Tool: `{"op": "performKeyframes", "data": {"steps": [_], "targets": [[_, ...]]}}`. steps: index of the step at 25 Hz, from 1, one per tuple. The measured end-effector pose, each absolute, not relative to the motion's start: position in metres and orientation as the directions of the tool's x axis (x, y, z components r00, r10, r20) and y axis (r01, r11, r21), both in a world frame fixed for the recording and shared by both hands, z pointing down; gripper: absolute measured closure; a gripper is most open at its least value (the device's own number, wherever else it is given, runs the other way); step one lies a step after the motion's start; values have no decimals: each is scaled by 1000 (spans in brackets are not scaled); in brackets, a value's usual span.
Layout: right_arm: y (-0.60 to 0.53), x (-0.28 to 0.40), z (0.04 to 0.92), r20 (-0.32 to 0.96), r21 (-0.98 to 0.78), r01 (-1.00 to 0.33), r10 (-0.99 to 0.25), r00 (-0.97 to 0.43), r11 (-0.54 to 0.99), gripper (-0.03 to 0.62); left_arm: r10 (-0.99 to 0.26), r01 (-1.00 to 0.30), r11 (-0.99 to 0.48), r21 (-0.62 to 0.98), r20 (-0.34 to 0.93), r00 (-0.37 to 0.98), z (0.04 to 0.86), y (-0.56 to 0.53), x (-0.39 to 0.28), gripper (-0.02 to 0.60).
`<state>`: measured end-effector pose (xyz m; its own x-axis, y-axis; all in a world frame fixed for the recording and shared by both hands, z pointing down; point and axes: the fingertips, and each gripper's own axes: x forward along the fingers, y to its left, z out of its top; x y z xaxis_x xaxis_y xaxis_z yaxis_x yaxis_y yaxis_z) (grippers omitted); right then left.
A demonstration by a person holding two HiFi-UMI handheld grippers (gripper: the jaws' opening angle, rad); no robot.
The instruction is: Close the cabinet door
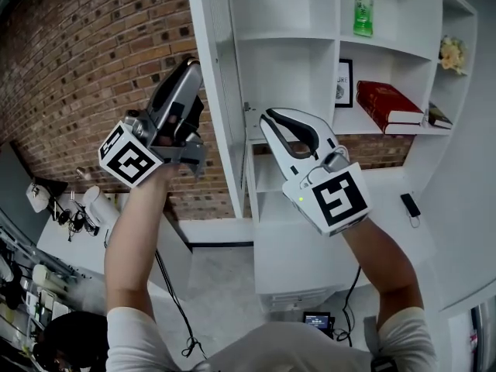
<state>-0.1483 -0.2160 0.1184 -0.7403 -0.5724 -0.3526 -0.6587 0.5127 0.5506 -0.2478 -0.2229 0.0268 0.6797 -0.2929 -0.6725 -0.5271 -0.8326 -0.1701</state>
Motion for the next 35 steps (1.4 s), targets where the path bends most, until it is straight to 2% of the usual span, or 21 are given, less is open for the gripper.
{"op": "performKeyframes", "data": {"steps": [7, 11, 17, 23, 28, 35], "targets": [[-215, -149, 119, -350, 550, -665, -582, -733, 506, 562, -207, -428, -885, -181, -671, 712, 24, -220, -236, 485], [-216, -153, 124, -346, 547, -669, -592, -728, 503, 562, -225, -446, -879, -171, -675, 702, 25, -224, -239, 488], [-222, -152, 135, -330, 527, -681, -617, -715, 508, 562, -183, -400, -899, -179, -677, 713, 22, -215, -229, 492], [-229, -142, 139, -337, 512, -690, -619, -709, 512, 562, -204, -426, -886, -187, -668, 716, 21, -213, -217, 495], [-243, -113, 140, -342, 501, -696, -621, -705, 515, 562, -304, -533, -828, -176, -658, 689, 24, -226, -200, 497], [-256, -84, 141, -346, 492, -706, -629, -696, 510, 562, -346, -596, -777, -201, -654, 673, 24, -230, -172, 499]]}}
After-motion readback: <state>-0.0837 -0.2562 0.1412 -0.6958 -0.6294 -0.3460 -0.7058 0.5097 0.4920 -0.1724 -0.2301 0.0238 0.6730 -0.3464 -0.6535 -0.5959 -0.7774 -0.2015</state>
